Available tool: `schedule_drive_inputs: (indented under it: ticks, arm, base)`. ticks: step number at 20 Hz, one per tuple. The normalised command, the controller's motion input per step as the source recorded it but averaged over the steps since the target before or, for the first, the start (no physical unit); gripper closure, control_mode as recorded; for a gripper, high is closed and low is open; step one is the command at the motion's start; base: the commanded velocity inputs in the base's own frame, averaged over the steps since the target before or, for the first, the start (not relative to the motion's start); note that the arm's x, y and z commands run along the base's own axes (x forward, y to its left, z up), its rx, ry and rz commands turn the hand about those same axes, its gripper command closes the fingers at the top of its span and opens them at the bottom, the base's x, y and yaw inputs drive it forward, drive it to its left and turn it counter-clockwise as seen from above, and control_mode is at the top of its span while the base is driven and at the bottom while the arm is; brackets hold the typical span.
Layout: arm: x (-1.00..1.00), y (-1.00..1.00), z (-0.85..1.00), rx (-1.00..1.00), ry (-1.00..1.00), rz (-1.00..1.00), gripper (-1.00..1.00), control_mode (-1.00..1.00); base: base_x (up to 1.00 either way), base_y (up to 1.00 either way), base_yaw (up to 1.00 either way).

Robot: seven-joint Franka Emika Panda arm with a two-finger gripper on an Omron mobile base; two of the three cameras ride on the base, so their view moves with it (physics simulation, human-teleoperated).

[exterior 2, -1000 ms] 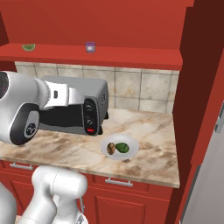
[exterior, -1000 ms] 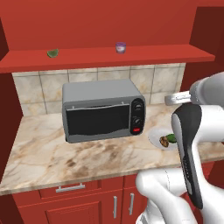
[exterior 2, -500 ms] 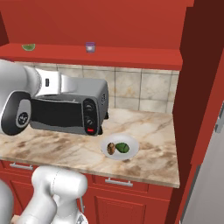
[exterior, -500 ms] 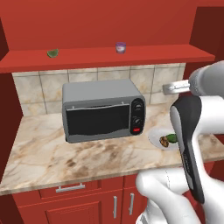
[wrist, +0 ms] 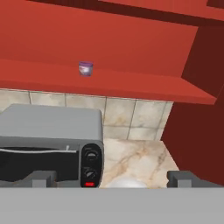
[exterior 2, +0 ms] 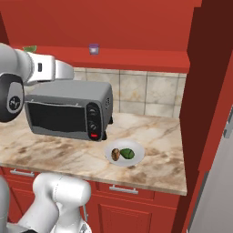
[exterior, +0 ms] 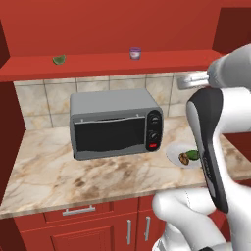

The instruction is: Pick the avocado and bread from the counter and place them on the plate. Then pick the jam from the cabinet and place it next to the plate. Lastly close the cabinet door.

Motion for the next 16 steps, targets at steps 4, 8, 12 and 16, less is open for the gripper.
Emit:
schedule_drive_inputs:
  ticks: [4, 8, 12, 16]
  arm:
    - [0.12, 0.18, 0.15, 0.03, -0.05, 0.00, -1.00, -1.00]
    - [0.19, 0.19, 0.06, 0.03, -0.02, 0.00, -1.00, -1.00]
    - [0.27, 0.13, 0.01, 0.04, 0.00, 0.00, -1.00, -1.00]
    - [0.36, 0.03, 0.00, 0.04, -0.04, 0.00, -1.00, -1.00]
  base:
    - [0.00, 0.00, 0.00]
    - [0.00, 0.00, 0.00]
    - [0.00, 0.00, 0.00]
    - [0.00, 0.00, 0.00]
